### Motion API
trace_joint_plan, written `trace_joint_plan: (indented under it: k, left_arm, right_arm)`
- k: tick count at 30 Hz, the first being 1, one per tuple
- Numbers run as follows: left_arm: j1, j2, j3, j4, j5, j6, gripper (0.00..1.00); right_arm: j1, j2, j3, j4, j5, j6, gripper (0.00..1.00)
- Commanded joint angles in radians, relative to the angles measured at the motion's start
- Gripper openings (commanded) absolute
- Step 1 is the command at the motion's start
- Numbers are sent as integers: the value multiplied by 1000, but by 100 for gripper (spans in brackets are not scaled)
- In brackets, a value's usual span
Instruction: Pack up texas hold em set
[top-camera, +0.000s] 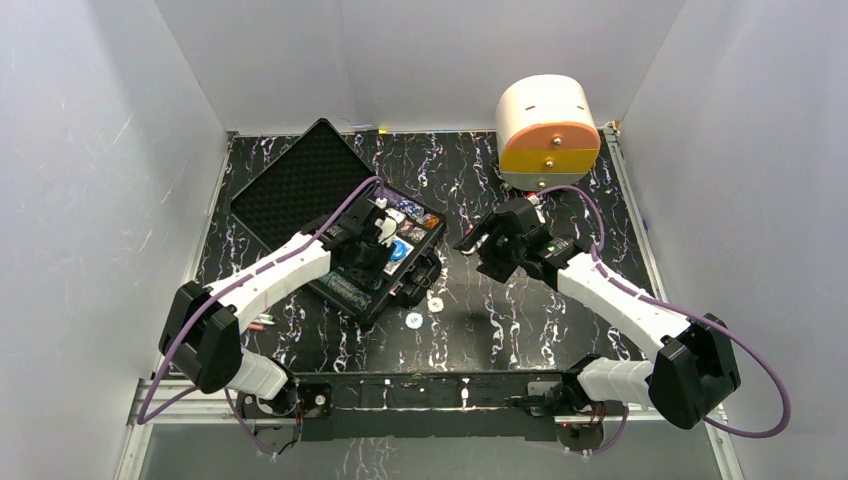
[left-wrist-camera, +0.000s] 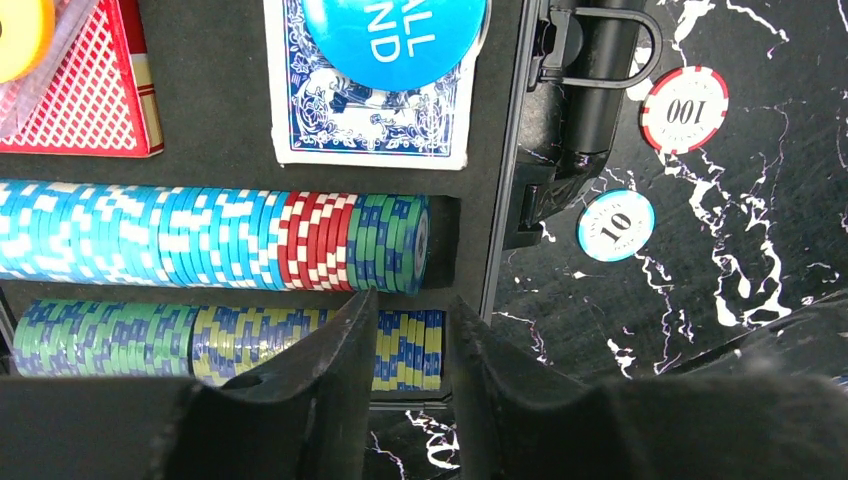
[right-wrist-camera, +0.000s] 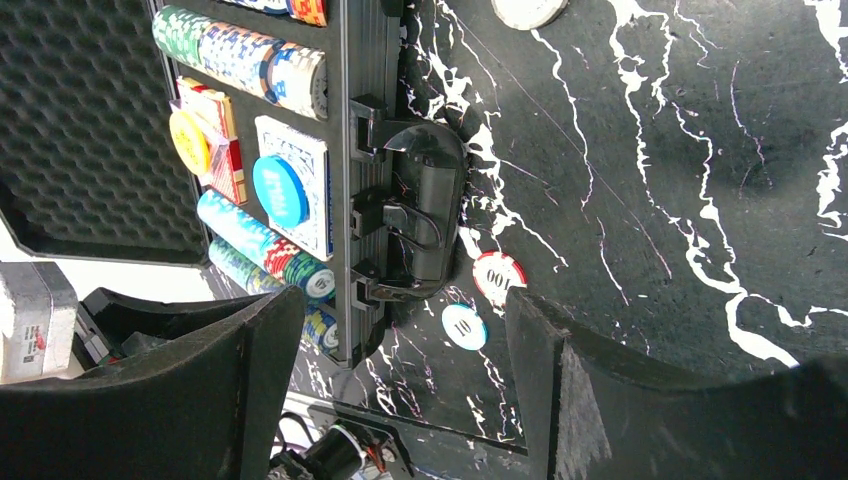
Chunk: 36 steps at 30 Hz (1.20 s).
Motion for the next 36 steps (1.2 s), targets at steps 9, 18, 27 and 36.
trace_joint_plan:
  k: [9, 18, 27, 36]
  left_arm:
    - [-3, -93, 79, 21, 17, -44, 45]
    - [-3, -301, 93, 206, -264, -202, 64]
    - [-3, -476, 152, 302, -493, -205, 72]
    - [-2, -532, 157, 298, -543, -192, 75]
  right_arm:
    - [-7, 52, 24, 39, -40, -124, 80]
    - [141, 239, 159, -91, 38, -326, 77]
    - [367, 427, 299, -204, 156, -348, 77]
    - [481, 613, 439, -265, 171, -404, 69]
